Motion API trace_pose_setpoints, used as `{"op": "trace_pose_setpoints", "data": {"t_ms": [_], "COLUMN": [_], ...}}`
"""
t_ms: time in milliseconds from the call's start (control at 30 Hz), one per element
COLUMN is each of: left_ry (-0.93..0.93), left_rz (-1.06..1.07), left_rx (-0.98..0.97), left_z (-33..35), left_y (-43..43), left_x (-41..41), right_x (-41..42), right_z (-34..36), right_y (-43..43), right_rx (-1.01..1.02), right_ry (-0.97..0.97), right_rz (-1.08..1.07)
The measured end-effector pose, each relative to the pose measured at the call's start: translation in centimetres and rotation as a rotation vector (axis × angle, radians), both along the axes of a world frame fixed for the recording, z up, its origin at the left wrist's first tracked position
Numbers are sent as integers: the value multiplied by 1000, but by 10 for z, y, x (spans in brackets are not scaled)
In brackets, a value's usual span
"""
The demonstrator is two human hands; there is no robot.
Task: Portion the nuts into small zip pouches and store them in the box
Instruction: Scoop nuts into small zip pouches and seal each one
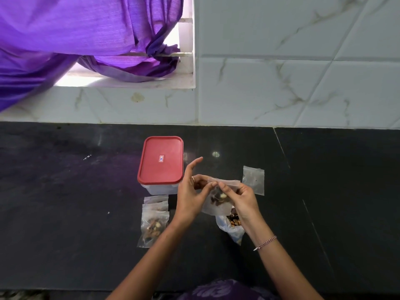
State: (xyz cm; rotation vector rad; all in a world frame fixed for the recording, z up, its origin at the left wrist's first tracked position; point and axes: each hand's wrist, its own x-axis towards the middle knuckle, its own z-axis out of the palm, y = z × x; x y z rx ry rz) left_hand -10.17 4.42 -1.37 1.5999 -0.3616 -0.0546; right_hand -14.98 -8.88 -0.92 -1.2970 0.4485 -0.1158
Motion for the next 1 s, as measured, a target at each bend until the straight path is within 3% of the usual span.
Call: {"op": "trace_pose_setpoints", "data": {"t_ms": [167,367,633,1000], "left_ry": [165,308,309,387], "left_rz": [55,42,76,66], "left_rx": [-142,-87,-158,-204], "left_z": [-3,-11,-14,-8], "left_y": [1,-1,5,5], "left_x": [-6,-11,-7,-21], "right_x": [-1,-3,-3,-3], "right_z": [-4,-7,-8,-16], "right_y": [7,18,21,25], "right_rx": [-31,-61,62,-107], "right_ry": [-35,-53,-57,-20], "right_rz": [-81,-121,-47,-183]}}
